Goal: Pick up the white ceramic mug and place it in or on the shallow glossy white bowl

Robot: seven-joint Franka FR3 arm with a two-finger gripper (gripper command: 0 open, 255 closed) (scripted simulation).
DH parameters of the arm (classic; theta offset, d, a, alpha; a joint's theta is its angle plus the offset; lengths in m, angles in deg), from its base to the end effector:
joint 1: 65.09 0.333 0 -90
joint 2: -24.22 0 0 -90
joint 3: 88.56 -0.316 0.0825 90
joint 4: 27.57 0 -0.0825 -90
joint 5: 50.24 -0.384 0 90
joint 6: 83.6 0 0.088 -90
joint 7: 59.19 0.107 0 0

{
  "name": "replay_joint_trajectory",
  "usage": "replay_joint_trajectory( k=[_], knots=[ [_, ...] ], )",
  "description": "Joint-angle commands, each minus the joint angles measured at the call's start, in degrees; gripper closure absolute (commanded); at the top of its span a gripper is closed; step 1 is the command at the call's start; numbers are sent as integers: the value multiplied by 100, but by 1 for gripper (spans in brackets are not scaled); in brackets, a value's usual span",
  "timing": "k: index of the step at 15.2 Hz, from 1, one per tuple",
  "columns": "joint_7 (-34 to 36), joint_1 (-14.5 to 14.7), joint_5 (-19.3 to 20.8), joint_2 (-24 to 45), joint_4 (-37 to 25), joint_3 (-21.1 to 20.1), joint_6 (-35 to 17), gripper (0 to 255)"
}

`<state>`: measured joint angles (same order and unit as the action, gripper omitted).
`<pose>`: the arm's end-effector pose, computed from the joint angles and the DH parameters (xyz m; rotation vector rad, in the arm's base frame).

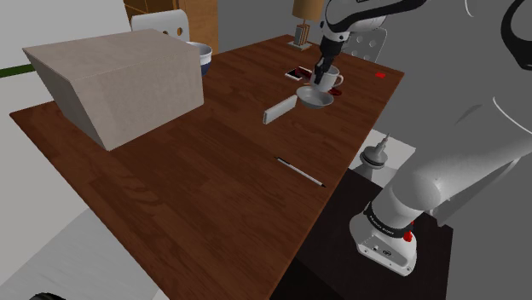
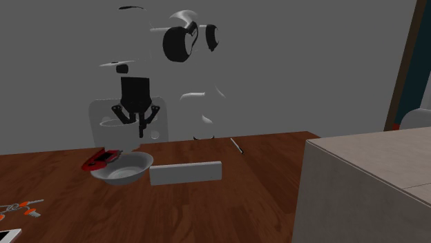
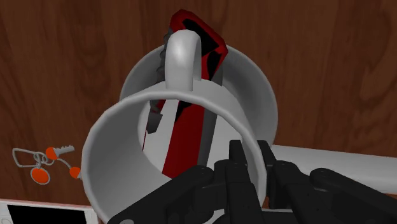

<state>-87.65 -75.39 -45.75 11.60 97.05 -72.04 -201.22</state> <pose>0.4396 -0.2342 0.4894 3.0882 0.1014 0.1174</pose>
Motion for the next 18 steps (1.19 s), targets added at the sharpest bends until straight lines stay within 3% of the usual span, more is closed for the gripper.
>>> replay_joint_trajectory(
  k=[1, 8, 15, 16, 18],
  knots=[
    [1, -1, -1, 24, 126, 6, -156, 255],
    [-22, -5, -26, 183, 486, 41, -671, 255],
    [-22, -4, -27, 185, 484, 41, -671, 255],
    [-23, -4, -27, 185, 484, 42, -671, 0],
    [-23, -4, -26, 183, 485, 42, -670, 0]
  ],
)
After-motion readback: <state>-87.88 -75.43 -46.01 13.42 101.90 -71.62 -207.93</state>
